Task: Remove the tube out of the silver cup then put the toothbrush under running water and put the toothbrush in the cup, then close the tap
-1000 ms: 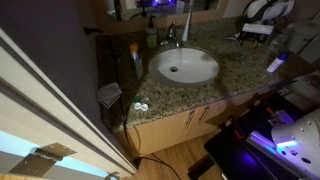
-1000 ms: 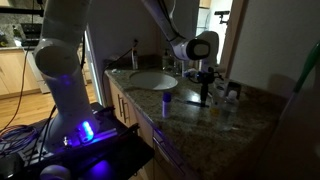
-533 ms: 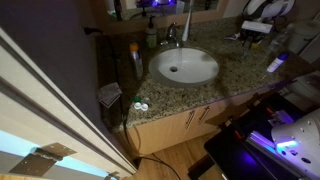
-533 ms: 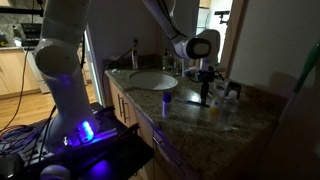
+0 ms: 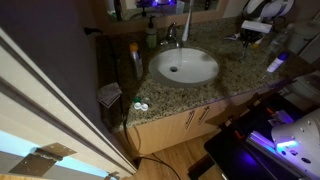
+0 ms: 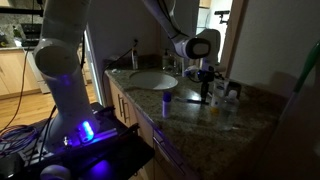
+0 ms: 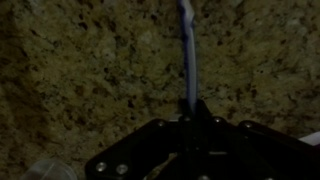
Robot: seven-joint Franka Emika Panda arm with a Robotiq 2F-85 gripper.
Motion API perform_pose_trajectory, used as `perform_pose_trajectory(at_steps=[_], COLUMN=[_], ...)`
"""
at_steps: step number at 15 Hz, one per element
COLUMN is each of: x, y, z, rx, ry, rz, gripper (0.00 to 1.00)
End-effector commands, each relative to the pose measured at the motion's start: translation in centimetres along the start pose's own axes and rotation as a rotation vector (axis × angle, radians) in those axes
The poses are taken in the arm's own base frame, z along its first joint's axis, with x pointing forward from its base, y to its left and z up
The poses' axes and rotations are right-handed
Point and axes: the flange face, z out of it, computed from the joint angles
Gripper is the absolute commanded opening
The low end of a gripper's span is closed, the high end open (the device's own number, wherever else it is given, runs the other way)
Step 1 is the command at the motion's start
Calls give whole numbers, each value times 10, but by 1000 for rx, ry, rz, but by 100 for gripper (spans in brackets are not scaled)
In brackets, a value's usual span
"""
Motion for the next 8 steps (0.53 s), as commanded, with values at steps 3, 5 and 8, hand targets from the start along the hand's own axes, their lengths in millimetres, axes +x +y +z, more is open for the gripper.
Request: perform_pose_trajectory(at_steps=[3,5,8], x=[-20,-34,-54], y=[-3,-8,-15], z=[-25,-58,-115], rx=[56,89,123], ry=[-66,-54,-41], rz=[-121,-201,-274], gripper=[2,2,2])
